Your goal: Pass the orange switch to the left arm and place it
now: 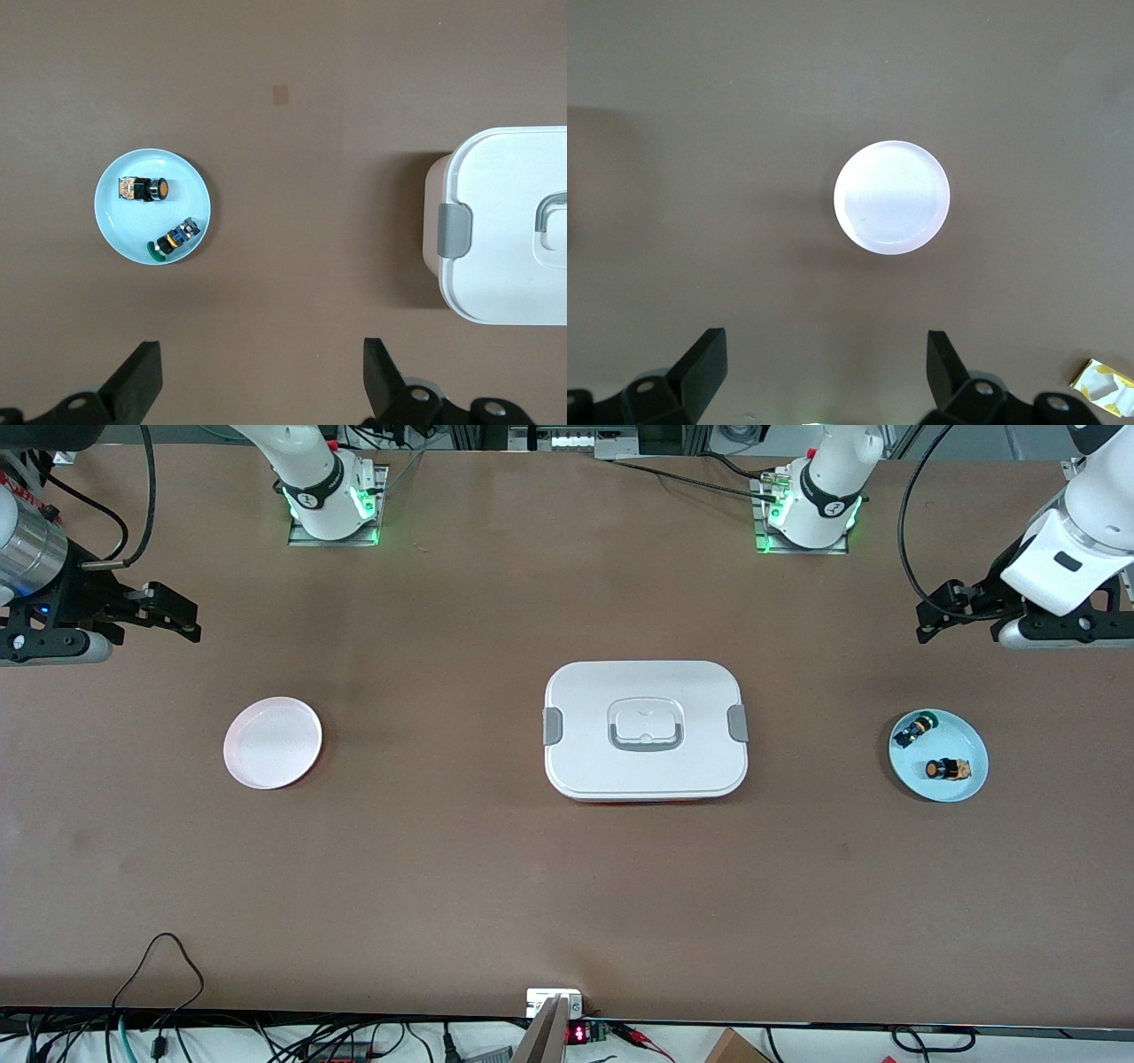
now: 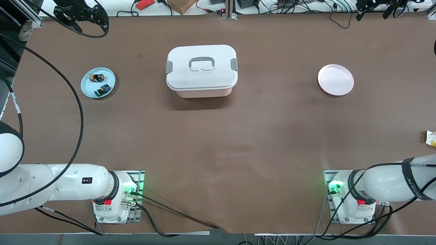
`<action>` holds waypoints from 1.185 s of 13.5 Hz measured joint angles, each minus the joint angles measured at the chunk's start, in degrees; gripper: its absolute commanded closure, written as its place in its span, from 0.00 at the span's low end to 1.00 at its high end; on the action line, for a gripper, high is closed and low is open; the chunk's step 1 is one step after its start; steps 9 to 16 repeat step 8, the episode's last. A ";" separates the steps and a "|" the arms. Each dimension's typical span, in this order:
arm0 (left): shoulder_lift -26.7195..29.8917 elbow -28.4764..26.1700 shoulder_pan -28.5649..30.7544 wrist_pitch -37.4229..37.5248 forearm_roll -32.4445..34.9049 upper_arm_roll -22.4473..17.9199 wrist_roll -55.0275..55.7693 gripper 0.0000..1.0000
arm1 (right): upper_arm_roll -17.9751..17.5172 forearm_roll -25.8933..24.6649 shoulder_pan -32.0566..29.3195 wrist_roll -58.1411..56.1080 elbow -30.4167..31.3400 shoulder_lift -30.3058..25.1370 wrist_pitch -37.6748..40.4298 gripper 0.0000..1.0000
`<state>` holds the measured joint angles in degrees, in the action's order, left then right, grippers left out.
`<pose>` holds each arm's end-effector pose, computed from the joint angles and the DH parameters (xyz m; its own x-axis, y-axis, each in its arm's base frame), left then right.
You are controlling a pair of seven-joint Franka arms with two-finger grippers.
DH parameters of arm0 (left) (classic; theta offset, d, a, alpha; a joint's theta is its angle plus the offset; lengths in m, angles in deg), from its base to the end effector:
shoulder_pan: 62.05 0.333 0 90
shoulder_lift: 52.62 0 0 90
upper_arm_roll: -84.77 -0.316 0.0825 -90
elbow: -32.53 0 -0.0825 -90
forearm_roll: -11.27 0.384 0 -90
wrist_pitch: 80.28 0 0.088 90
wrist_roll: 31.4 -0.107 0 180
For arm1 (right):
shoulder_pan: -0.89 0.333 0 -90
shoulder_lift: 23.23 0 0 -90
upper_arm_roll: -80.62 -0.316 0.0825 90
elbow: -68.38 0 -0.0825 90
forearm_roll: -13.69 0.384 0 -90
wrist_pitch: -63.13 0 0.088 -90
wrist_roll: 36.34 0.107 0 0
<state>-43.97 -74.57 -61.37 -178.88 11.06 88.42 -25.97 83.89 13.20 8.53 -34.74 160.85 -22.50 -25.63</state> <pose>0.5135 -0.0289 0.5761 0.9990 0.0442 0.0029 0.0442 -0.9990 -0.0057 0.5524 0.0415 0.5954 0.9959 0.0479 -0.0771 0.0489 -0.9987 0.0114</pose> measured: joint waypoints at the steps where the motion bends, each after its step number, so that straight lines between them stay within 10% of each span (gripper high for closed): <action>1: -0.26 0.04 -0.05 -0.28 0.00 -0.03 0.00 0.00 | 0.00 0.00 0.00 0.00 -0.01 0.00 0.01 0.00; 16: -4.24 2.81 -0.13 -0.71 0.00 -0.41 0.03 0.00 | 0.00 0.00 0.00 0.00 -0.04 0.00 0.02 0.00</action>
